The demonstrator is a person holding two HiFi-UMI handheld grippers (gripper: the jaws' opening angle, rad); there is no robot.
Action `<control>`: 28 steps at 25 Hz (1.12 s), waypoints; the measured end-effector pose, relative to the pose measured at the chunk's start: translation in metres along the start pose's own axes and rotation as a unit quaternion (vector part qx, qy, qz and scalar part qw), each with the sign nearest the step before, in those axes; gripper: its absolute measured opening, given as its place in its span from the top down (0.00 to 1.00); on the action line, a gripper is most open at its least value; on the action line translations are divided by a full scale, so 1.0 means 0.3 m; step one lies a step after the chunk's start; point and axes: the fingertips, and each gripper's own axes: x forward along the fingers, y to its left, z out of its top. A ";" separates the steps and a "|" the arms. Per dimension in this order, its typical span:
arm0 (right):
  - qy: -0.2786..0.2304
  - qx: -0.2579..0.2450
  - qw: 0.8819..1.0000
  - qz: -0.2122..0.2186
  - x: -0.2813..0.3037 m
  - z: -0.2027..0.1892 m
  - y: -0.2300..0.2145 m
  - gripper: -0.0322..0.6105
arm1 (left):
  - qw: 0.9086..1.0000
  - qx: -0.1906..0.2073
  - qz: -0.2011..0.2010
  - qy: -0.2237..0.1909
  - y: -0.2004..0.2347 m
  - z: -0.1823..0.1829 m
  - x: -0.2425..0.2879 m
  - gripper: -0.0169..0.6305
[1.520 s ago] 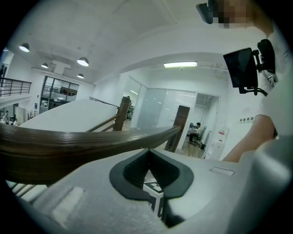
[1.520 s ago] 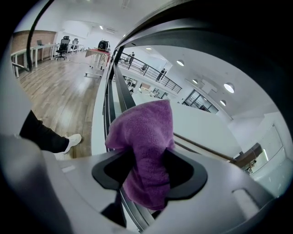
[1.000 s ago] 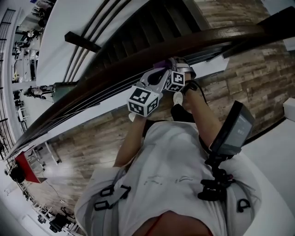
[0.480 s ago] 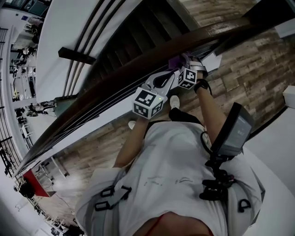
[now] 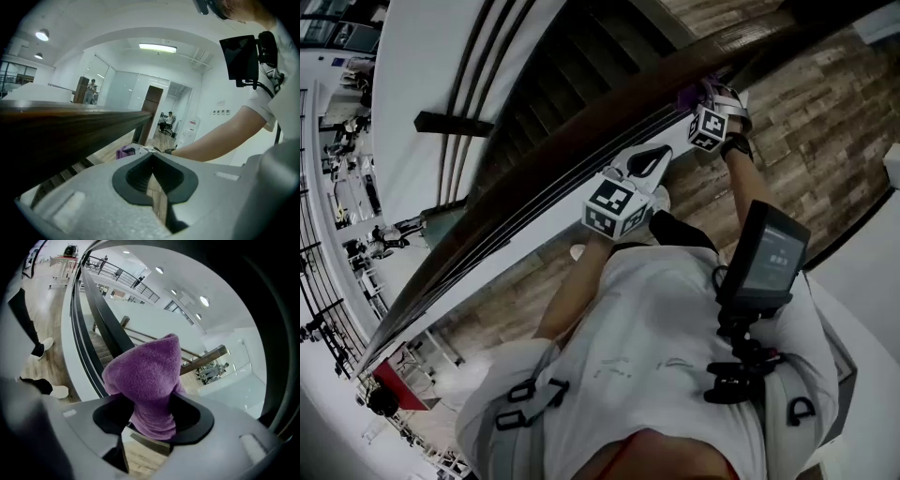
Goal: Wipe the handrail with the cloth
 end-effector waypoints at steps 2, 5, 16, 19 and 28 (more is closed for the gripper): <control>0.010 -0.010 1.000 0.007 0.014 -0.038 -0.031 0.59 | 1.000 0.000 -0.003 0.006 -0.003 -0.010 0.010 0.97; 0.021 -0.011 1.000 0.012 0.031 -0.090 -0.061 0.58 | 1.000 -0.001 -0.005 0.013 -0.002 -0.025 0.023 0.97; 0.121 0.000 0.993 -0.018 0.085 -0.409 -0.203 0.58 | 0.999 -0.008 0.040 0.001 -0.009 -0.059 -0.047 0.97; 0.137 0.075 0.988 -0.005 0.020 -0.361 -0.203 0.59 | 0.997 -0.024 0.068 -0.013 0.033 -0.059 -0.197 0.97; -0.072 0.072 0.992 0.079 -0.239 0.387 0.278 0.75 | 0.978 -0.083 0.187 -0.048 0.213 -0.175 -0.622 0.97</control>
